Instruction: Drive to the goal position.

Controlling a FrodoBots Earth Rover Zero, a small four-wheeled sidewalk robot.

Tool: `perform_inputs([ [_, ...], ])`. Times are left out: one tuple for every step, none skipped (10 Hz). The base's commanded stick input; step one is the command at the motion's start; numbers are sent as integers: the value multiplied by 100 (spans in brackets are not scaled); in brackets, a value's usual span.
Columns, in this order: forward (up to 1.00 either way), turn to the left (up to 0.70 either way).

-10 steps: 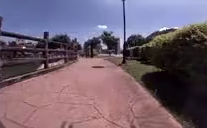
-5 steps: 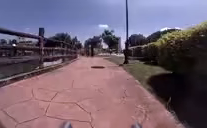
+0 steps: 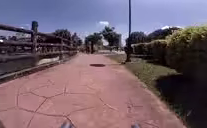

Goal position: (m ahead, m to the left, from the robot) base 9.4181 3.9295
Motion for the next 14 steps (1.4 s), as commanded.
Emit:
perform_inputs([
  [70,0],
  [70,0],
  [70,0],
  [70,0],
  [70,0],
  [70,0],
  [70,0],
  [70,0],
  [70,0],
  [70,0],
  [70,0],
  [70,0],
  [70,0],
  [70,0],
])
